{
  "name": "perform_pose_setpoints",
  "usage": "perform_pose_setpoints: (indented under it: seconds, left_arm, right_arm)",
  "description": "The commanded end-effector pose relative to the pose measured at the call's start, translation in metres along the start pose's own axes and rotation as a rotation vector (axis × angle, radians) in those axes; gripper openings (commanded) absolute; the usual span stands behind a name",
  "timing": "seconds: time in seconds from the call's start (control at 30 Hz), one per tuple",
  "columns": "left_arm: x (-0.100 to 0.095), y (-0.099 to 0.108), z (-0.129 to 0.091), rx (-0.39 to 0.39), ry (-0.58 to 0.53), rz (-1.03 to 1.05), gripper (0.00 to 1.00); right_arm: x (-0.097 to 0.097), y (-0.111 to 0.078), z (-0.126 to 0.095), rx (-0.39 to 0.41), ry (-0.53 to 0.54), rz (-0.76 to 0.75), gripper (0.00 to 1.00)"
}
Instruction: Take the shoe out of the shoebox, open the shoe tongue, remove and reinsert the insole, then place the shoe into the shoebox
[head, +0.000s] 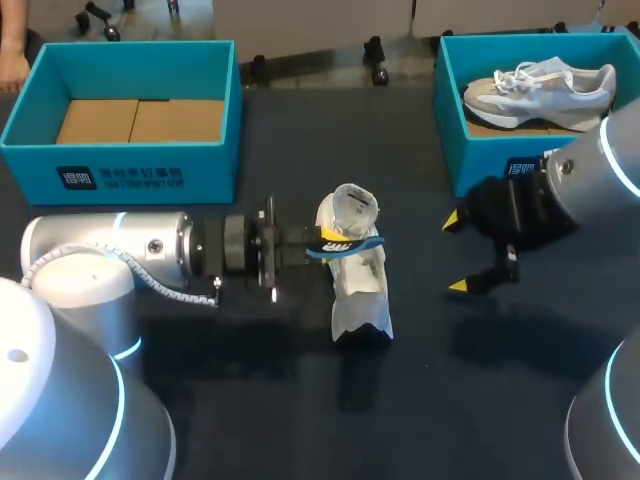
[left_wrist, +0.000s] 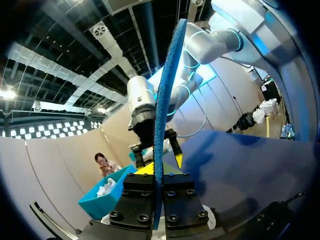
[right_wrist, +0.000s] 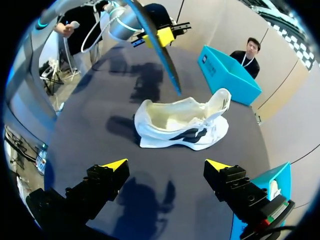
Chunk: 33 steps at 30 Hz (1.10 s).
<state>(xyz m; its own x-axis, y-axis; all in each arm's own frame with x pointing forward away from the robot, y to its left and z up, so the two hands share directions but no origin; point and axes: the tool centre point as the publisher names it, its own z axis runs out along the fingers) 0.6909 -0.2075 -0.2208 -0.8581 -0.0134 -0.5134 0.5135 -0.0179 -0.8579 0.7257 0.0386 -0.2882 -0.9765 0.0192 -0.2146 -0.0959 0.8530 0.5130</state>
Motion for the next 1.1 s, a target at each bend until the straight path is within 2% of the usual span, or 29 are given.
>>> perform_pose_setpoints:
  seconds: [0.03,0.23,0.5,0.77,0.8,1.1]
  left_arm:
    - [0.004,0.0,0.003,-0.006,-0.004,0.0,0.0]
    - [0.006,0.002,0.002,-0.012,-0.013,-0.007,0.0]
    - [0.009,0.003,0.002,-0.016,-0.016,-0.013,0.0]
    - [0.009,0.004,-0.002,-0.019,-0.018,-0.01,0.0]
    - [0.009,0.004,-0.002,-0.018,-0.018,-0.009,0.0]
    - [0.008,0.004,-0.002,-0.02,-0.017,-0.007,0.0]
  right_arm:
    - [-0.016,0.0,0.01,-0.003,0.018,-0.012,1.0]
    - [-0.025,0.0,0.014,-0.004,0.029,-0.033,1.0]
    - [-0.026,0.005,0.025,-0.017,0.048,-0.052,1.0]
    - [-0.028,0.016,0.035,-0.012,0.075,-0.065,1.0]
    - [-0.028,0.018,0.036,0.025,0.071,-0.063,1.0]
    - [-0.028,0.02,0.034,0.025,0.061,-0.065,1.0]
